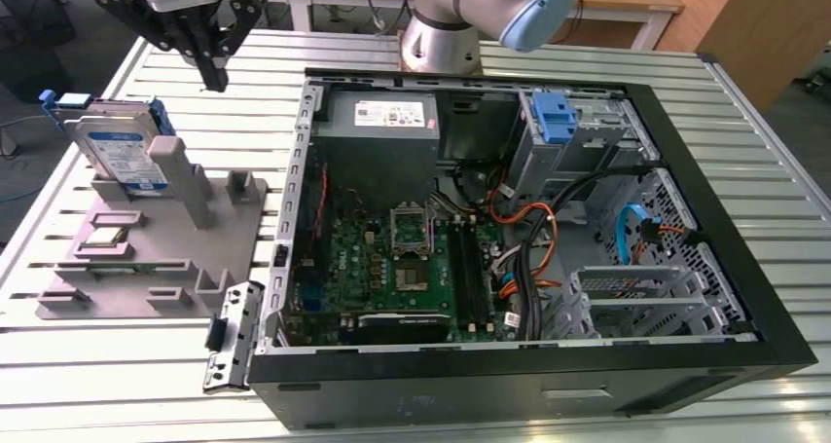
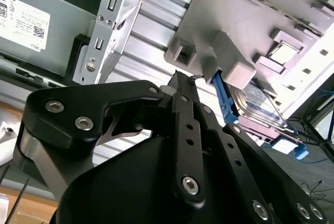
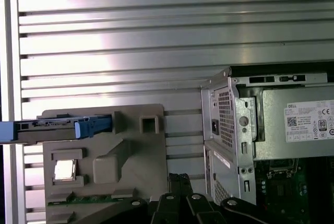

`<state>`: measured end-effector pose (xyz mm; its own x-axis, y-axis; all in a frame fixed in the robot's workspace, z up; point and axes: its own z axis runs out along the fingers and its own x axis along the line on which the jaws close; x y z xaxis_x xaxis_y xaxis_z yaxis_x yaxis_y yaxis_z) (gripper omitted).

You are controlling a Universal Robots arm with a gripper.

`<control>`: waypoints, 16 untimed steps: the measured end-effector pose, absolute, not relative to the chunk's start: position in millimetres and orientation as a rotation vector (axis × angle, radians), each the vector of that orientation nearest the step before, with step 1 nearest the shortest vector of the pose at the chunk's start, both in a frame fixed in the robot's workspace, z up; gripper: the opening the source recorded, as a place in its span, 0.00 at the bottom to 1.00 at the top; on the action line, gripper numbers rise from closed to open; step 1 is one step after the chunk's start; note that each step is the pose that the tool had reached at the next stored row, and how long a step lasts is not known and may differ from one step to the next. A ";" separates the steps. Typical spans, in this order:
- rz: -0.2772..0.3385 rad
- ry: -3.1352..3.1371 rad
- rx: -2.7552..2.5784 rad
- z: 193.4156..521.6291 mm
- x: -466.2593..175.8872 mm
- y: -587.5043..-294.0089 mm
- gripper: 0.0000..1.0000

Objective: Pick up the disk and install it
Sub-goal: 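Reach for the disk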

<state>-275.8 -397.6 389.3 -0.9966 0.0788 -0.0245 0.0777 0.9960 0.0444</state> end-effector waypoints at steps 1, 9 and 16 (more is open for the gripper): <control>0.068 3.112 0.122 389.3 -276.8 -397.6 0.11; 0.067 3.130 0.123 388.7 -277.1 -397.6 0.11; 0.067 3.133 0.123 388.7 -277.2 -397.5 0.11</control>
